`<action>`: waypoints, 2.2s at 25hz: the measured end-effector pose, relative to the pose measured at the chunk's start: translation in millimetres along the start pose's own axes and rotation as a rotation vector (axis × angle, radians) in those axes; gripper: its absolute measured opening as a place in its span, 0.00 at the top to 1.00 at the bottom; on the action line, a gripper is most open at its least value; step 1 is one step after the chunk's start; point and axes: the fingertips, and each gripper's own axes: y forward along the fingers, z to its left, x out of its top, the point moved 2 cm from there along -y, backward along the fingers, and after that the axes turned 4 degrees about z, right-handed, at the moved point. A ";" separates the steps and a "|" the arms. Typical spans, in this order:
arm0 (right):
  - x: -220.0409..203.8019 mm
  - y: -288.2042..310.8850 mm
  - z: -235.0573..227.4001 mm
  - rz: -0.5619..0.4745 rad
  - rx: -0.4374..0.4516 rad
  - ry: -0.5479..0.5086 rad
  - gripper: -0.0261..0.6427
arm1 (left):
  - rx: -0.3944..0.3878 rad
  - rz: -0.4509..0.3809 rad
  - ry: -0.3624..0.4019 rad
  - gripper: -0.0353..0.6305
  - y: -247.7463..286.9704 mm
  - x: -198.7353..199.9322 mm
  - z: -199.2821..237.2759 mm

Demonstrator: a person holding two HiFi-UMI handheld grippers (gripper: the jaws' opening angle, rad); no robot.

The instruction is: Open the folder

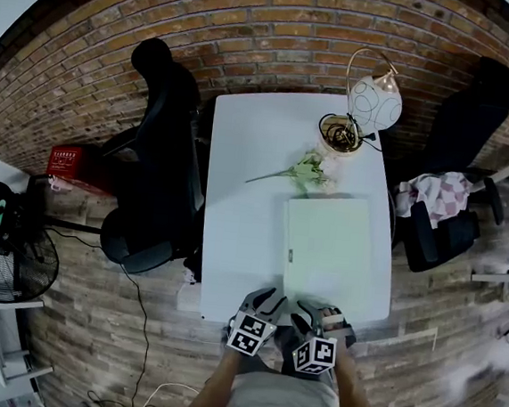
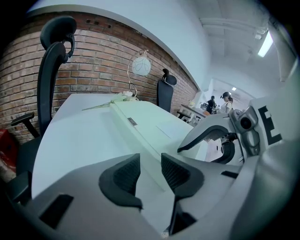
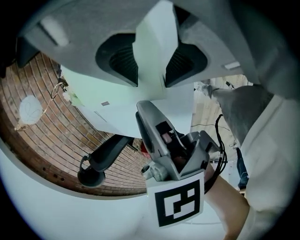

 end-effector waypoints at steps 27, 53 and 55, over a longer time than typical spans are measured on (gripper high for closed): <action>10.5 -23.4 -2.2 -0.090 0.017 0.079 0.92 | 0.001 -0.001 0.006 0.74 -0.4 -1.3 -2.1; 28.7 -50.2 -21.0 -0.134 -0.123 0.208 0.94 | -0.051 0.045 0.100 0.74 2.9 -0.6 -5.7; 29.3 -51.8 -22.2 -0.133 -0.133 0.213 0.94 | -0.056 0.048 0.107 0.74 3.2 -0.8 -5.9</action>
